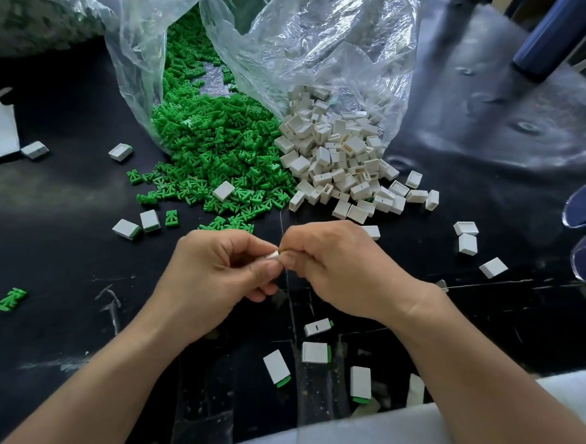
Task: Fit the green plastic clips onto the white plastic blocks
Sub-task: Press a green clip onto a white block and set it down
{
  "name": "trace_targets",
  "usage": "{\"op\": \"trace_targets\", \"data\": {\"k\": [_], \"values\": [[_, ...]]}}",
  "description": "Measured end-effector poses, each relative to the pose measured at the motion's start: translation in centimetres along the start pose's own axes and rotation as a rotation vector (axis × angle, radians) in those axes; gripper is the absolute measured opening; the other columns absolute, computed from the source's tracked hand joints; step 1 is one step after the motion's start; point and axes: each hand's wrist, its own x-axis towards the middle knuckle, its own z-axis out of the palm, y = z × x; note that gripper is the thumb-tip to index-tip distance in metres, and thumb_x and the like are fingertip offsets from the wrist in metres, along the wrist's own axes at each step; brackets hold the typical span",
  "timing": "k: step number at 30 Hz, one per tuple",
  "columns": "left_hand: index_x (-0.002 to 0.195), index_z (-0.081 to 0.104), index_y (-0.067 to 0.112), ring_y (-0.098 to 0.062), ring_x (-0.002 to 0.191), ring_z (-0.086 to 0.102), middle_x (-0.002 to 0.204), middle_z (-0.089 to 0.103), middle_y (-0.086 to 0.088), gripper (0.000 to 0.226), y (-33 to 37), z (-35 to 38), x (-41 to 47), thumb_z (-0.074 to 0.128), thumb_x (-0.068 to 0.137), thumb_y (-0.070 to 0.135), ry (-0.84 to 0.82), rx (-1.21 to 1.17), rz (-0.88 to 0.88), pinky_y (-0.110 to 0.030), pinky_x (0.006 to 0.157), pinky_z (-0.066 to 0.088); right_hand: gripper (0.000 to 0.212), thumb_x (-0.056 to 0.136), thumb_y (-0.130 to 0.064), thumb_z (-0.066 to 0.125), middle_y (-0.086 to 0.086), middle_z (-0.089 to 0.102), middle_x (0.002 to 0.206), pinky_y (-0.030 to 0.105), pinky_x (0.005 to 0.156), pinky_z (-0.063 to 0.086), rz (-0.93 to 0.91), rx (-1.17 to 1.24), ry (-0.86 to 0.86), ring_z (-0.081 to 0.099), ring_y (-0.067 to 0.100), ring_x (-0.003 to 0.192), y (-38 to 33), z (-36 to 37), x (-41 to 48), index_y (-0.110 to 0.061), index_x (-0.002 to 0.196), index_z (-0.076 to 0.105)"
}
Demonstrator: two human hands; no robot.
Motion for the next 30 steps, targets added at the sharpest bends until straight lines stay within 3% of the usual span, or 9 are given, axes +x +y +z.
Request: {"op": "trace_targets", "data": {"k": [3,6,8,12,15,19,22,26,30], "values": [[0.080,0.069,0.009,-0.013,0.055,0.067,0.063,0.070,-0.008,0.020,0.4,-0.1,0.3,0.068,0.062,0.018,0.044,-0.147,0.017,-0.018,0.049,0.052,0.016,0.090,-0.019,0.057,0.000,0.055,0.062,0.033,0.058,0.045,0.072,0.259,0.088,0.052,0.018,0.060,-0.1,-0.3,0.0,-0.011,0.077,0.063],[0.081,0.069,0.012,-0.015,0.062,0.069,0.071,0.072,-0.008,0.022,0.6,0.0,0.4,0.068,0.062,0.023,0.074,-0.280,0.011,-0.019,0.050,0.053,0.030,0.083,-0.043,0.052,-0.006,0.059,0.057,0.016,0.049,0.043,0.195,0.646,0.149,0.054,0.005,0.051,-0.1,-0.7,0.2,-0.018,0.069,0.062],[0.078,0.070,0.014,-0.012,0.069,0.069,0.078,0.073,-0.006,0.020,0.5,0.2,0.4,0.068,0.061,0.023,0.090,-0.321,0.023,-0.019,0.056,0.054,0.042,0.076,-0.054,0.041,-0.005,0.060,0.057,0.014,0.047,0.041,0.279,0.816,0.152,0.055,0.006,0.051,-0.1,-0.8,0.3,-0.018,0.068,0.061],[0.072,0.075,0.016,-0.010,0.088,0.069,0.096,0.074,-0.001,0.016,0.5,0.4,0.5,0.070,0.058,0.021,0.064,-0.377,0.046,-0.017,0.072,0.052,0.052,0.073,-0.058,0.035,-0.002,0.064,0.067,0.020,0.052,0.044,0.371,1.079,-0.041,0.059,0.010,0.059,-0.3,-0.5,0.6,-0.015,0.083,0.062],[0.071,0.076,0.019,-0.007,0.080,0.069,0.088,0.074,0.002,0.014,0.6,0.4,0.4,0.068,0.060,0.019,0.038,-0.401,0.047,-0.016,0.066,0.052,0.052,0.073,-0.057,0.035,0.001,0.063,0.073,0.020,0.056,0.044,0.357,1.235,-0.194,0.059,0.011,0.064,-1.0,0.1,0.6,-0.015,0.091,0.060],[0.075,0.074,0.014,-0.018,0.057,0.059,0.069,0.070,-0.003,0.015,0.7,0.5,0.1,0.067,0.062,0.018,0.000,-0.422,0.057,-0.022,0.051,0.052,0.055,0.072,-0.056,0.036,0.004,0.057,0.069,0.021,0.056,0.041,0.364,1.273,-0.233,0.052,0.011,0.059,-1.3,0.3,0.6,-0.006,0.085,0.056],[0.086,0.073,0.007,-0.022,0.047,0.057,0.054,0.059,-0.011,0.021,0.7,0.6,0.0,0.065,0.067,0.012,-0.039,-0.417,0.098,-0.028,0.050,0.052,0.055,0.072,-0.056,0.036,0.000,0.049,0.063,0.020,0.053,0.037,0.391,1.219,-0.212,0.043,0.009,0.054,-1.5,0.5,0.5,-0.006,0.085,0.053],[0.090,0.072,0.008,-0.017,0.051,0.063,0.058,0.065,-0.007,0.024,0.6,0.6,0.0,0.063,0.068,0.010,-0.037,-0.377,0.107,-0.025,0.051,0.053,0.046,0.079,-0.052,0.037,-0.003,0.040,0.063,0.020,0.052,0.032,0.441,1.196,-0.184,0.035,0.007,0.053,-1.7,0.8,0.4,-0.008,0.086,0.049],[0.080,0.077,0.018,-0.014,0.059,0.067,0.075,0.072,-0.007,0.021,0.6,0.7,-0.1,0.065,0.064,0.013,-0.009,-0.372,0.106,-0.022,0.053,0.054,0.032,0.095,-0.037,0.036,-0.003,0.035,0.062,0.019,0.050,0.028,0.459,1.218,-0.134,0.031,0.006,0.052,-2.0,1.0,0.3,-0.011,0.081,0.049]]}}
